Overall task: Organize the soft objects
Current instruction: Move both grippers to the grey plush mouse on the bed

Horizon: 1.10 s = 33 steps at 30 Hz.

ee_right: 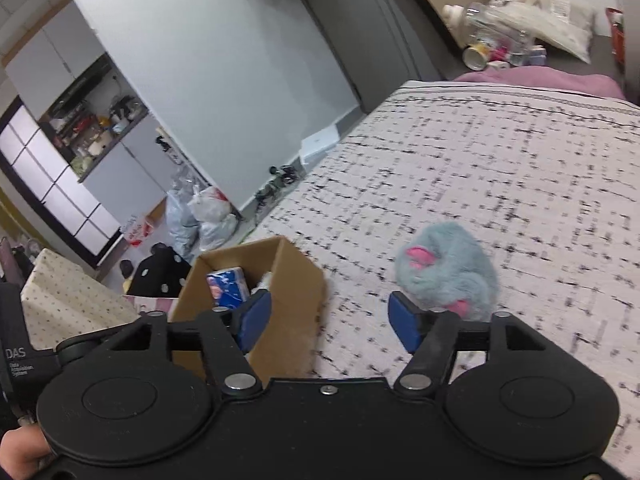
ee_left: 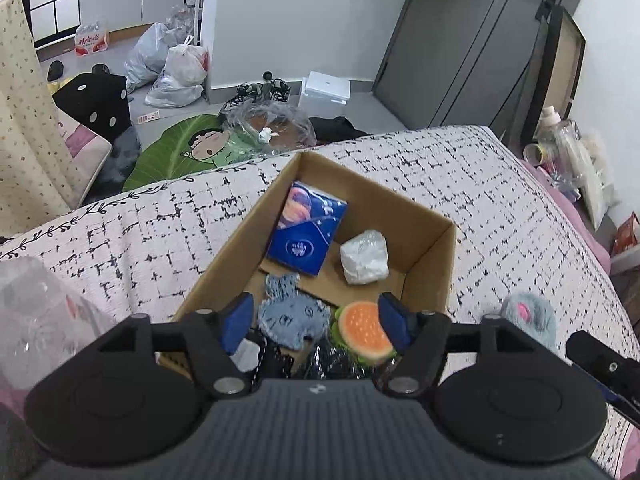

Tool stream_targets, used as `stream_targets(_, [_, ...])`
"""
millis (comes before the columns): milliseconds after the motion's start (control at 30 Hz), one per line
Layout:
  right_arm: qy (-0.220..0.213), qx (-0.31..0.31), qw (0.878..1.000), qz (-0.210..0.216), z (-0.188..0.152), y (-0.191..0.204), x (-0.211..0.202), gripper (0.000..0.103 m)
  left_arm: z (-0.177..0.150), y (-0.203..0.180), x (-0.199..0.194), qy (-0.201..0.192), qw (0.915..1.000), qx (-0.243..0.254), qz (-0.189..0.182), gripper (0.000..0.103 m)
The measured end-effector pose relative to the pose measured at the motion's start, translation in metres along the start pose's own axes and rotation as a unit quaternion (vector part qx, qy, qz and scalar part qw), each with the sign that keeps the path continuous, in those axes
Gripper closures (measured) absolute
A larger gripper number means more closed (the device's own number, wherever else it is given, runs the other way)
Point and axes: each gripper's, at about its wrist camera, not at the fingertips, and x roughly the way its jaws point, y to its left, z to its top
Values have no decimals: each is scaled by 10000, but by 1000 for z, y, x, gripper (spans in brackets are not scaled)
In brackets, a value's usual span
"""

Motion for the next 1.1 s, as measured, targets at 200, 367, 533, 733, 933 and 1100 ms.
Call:
stream_targets(200, [-27,62,9999,-89,4,-10,-9,36,-4,-14,-13,-40,9999,140,0,27])
stream_targets(367, [-64,184,9996,-213,7,-17,-10,25,-4,-28,-22,-83,9997,232,-63,26])
stream_targets(533, [6,261,9990,-359,6,-25,-6,18,-7,-43,-24,-83,9996,279,-70,23])
stream_targets(733, [-52,442,9986,-301,12,-34,-10,7,-10,-62,-23,-98,9983,551,149,17])
stream_targets(933, [-64,751,9964,-386,16,-56,-2,7,-13,-83,-15,-20,9976,684,131,17])
stream_targets(1100, [-106,1016,9943,-302,21,-74,3,7,-16,-102,-9,-58,9968,792,83,17])
